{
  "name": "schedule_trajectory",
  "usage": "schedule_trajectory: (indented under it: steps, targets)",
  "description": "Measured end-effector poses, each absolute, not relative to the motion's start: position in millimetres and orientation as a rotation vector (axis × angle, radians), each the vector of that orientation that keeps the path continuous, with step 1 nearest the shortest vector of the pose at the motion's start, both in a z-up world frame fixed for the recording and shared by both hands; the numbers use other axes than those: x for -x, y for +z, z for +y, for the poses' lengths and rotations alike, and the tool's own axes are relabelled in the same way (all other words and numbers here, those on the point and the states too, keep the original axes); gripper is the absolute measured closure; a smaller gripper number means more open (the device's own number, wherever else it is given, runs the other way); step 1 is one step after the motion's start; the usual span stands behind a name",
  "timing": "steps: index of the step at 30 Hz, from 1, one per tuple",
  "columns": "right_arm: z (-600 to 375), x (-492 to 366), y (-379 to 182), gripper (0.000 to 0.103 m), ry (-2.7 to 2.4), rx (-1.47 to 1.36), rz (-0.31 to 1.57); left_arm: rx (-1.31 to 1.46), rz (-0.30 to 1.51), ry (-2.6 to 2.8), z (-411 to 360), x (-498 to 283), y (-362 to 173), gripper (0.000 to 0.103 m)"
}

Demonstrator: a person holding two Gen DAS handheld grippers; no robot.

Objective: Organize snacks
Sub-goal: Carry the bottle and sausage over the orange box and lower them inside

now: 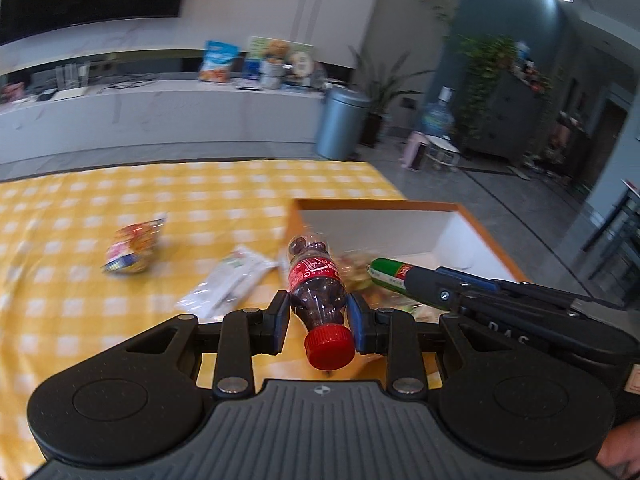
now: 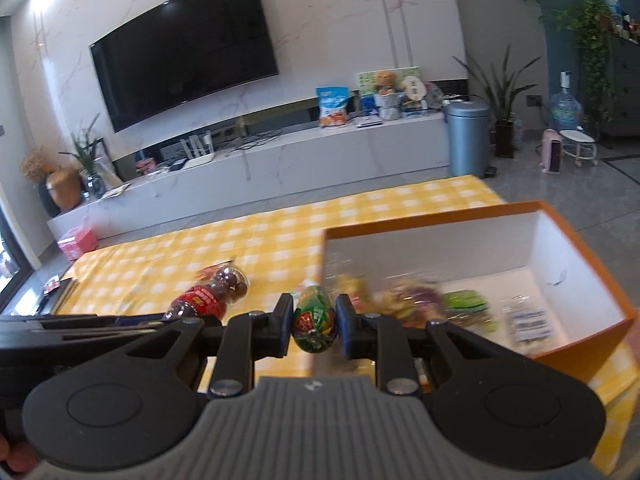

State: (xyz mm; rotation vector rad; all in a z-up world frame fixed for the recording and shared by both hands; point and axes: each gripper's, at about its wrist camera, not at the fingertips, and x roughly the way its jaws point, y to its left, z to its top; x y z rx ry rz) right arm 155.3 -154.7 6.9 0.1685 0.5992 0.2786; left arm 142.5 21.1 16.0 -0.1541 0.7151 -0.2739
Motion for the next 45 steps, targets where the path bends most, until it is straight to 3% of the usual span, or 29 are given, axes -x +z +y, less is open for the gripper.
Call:
schedule_trajectory:
  steps: [20, 28, 45]
  targets:
    - [-279.6, -227.4, -29.7, 0.082, 0.035, -0.046, 0.789, 0.117, 0.901, -0.557, -88.8, -239.7, -36.8, 0.069]
    - [-294.7, -262.3, -50.8, 0.082, 0.054, -0.034, 0.98, 0.158, 1.022, -0.588, -108.1, -267.3, -60.9, 0.069]
    - [-290.5, -282.8, -77.6, 0.082, 0.084, 0.104, 1.155, 0.178, 1.23, -0.567, -111.9, -283.8, -91.9, 0.068]
